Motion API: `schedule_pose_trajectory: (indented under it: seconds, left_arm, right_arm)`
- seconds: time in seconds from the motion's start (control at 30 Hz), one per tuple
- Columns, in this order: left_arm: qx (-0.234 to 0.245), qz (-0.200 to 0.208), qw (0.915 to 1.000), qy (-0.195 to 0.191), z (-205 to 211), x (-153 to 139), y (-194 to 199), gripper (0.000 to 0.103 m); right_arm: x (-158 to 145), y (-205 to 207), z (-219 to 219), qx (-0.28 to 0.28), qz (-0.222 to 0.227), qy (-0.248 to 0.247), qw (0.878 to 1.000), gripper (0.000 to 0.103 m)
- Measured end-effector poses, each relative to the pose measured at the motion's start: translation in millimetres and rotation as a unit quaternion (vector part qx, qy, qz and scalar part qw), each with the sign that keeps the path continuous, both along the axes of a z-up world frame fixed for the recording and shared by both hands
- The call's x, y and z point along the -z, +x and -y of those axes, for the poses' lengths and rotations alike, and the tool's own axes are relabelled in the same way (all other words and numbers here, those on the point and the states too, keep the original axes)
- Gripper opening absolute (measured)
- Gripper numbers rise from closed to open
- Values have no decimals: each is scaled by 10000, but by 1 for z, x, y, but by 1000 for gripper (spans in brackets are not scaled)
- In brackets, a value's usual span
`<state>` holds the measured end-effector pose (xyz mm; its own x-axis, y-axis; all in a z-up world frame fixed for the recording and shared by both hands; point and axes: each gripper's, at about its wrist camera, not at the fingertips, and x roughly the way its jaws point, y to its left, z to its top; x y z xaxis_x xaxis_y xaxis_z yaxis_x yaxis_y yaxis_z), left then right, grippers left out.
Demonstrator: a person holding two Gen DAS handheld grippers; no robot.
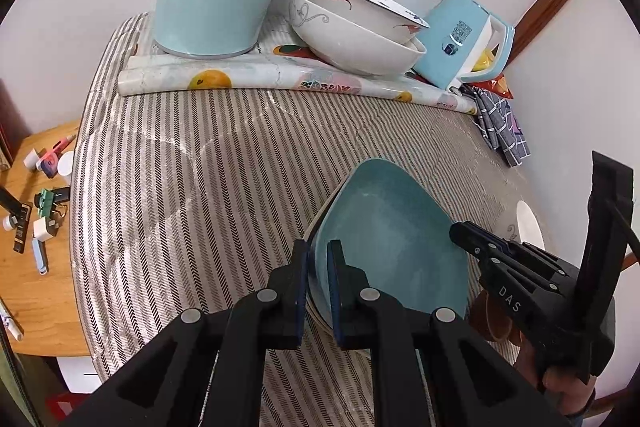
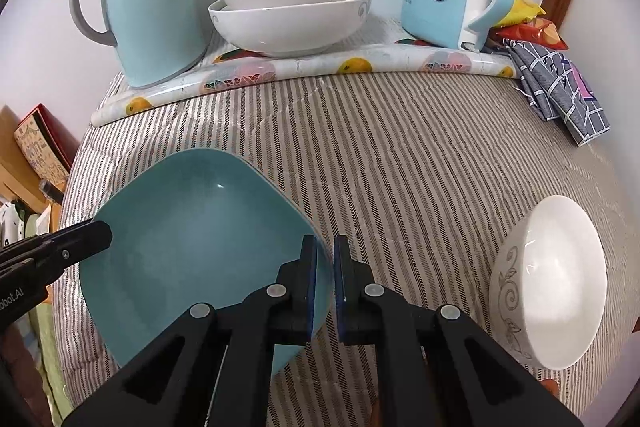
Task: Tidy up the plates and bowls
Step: 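Lower the teal plate onto the pink plate and open the left tool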
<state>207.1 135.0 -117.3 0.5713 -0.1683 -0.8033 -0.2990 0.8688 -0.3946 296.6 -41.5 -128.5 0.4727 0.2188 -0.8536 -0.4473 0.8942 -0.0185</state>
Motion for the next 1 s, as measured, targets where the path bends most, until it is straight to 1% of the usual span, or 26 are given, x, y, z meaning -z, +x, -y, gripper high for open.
schedule_pose_trajectory:
  seconds: [0.1,0.23,0.3,0.37,0.47,0.5,0.57,0.6,0.67,0.73,0.8,0.87,1.0]
  left_arm:
    - [-25,-14,10000,-89,-3,1,-2,10]
    - [14,-94,10000,-31,-1,0,-4,10]
    - [31,-113,9999,13,2,-1,-6,10]
    - [6,-119,9999,115,5,-5,-9,10]
    - [11,-22,9994,339,11,-16,-15,10]
    - [23,1,9993,379,13,-18,-17,10]
    - [43,46,9991,415,19,-25,-20,10]
    - [57,70,9991,411,22,-27,-22,10]
    - [120,117,9990,405,29,-31,-25,14]
    - [203,192,9987,418,39,-36,-28,32]
    - [308,327,9978,493,51,-42,-32,32]
    - [445,427,9967,535,63,-47,-34,32]
    - [679,469,9956,445,83,-50,-38,32]
  right_arm:
    - [-1,-1,1,28,43,-24,10000,8]
    - [-10,-5,6,48,139,53,9999,9]
    - [-14,-7,9,72,165,124,9998,11]
    - [-20,-13,15,121,198,226,9995,20]
    - [-28,-20,26,184,305,406,9985,28]
    - [-31,-23,30,202,344,437,9982,30]
    - [-37,-30,38,248,450,394,9979,39]
    - [-39,-32,42,284,501,378,9976,40]
    - [-45,-40,53,385,580,348,9970,40]
    - [-54,-51,67,487,724,370,9955,40]
    - [-59,-60,79,571,818,369,9943,42]
    - [-66,-69,96,786,914,375,9920,46]
    - [-71,-82,128,1136,966,498,9876,47]
